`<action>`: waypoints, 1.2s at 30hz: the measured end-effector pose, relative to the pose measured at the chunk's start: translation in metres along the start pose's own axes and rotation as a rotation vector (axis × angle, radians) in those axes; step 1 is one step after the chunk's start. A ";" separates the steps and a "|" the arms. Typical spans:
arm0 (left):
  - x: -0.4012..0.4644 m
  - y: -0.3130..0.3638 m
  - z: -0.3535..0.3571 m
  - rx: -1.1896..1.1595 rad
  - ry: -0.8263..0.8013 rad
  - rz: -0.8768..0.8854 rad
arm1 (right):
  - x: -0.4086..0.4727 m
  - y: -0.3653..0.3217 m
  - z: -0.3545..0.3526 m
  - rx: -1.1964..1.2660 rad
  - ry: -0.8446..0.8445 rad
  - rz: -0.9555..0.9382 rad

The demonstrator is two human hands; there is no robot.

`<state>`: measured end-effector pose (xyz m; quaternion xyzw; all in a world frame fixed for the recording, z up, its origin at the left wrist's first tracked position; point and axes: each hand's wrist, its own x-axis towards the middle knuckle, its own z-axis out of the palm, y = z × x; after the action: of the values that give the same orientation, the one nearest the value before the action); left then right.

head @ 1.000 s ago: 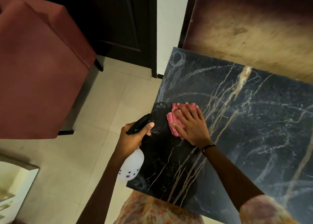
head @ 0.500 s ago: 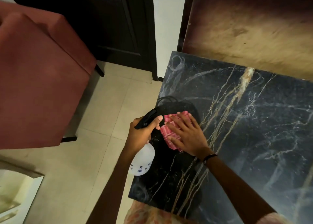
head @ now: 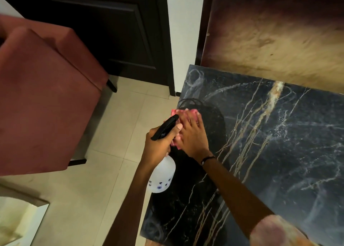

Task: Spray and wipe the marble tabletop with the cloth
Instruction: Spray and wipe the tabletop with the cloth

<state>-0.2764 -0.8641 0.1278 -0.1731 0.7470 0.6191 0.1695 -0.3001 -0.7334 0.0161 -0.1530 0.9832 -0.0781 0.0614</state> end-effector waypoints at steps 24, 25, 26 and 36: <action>0.035 0.026 0.033 -0.019 -0.034 0.086 | 0.009 0.102 -0.007 -0.065 0.071 -0.078; 0.038 0.028 0.034 -0.030 -0.035 0.091 | 0.015 0.112 -0.009 -0.071 0.084 -0.014; 0.040 0.030 0.035 -0.042 -0.036 0.094 | 0.024 0.119 -0.012 -0.070 0.096 0.045; 0.058 0.037 0.053 -0.031 -0.008 0.159 | 0.080 0.068 -0.011 -0.050 0.103 0.018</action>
<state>-0.3433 -0.8088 0.1233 -0.1133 0.7480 0.6429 0.1201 -0.3973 -0.6926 0.0075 -0.1414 0.9881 -0.0606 0.0075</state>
